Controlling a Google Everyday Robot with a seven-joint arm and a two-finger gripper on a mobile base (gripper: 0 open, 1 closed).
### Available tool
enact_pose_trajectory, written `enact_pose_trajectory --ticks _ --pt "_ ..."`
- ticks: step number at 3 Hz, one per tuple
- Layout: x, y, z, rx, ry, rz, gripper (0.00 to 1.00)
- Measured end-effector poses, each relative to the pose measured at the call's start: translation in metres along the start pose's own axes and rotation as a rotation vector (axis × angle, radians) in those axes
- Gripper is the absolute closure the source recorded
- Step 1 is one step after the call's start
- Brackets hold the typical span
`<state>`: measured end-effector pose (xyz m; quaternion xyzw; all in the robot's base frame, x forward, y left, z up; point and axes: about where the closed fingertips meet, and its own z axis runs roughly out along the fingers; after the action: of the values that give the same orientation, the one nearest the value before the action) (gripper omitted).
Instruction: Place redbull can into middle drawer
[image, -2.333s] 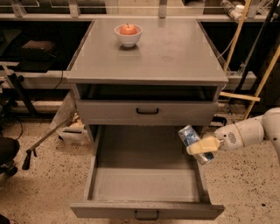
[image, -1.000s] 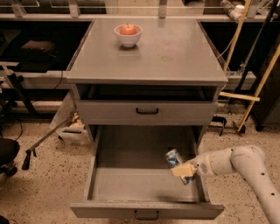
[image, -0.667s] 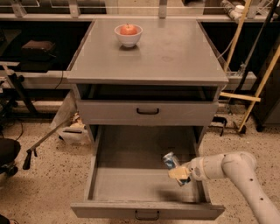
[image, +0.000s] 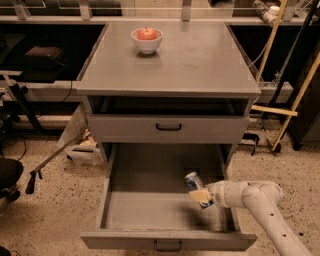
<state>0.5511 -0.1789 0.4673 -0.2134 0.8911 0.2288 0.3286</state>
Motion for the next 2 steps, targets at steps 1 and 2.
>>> enact_pose_trajectory --ticks 1,2 --pt "0.0008 0.0008 0.0005 -0.003 0.003 0.001 0.81" --pt "0.0008 0.0008 0.0005 -0.003 0.003 0.001 0.58"
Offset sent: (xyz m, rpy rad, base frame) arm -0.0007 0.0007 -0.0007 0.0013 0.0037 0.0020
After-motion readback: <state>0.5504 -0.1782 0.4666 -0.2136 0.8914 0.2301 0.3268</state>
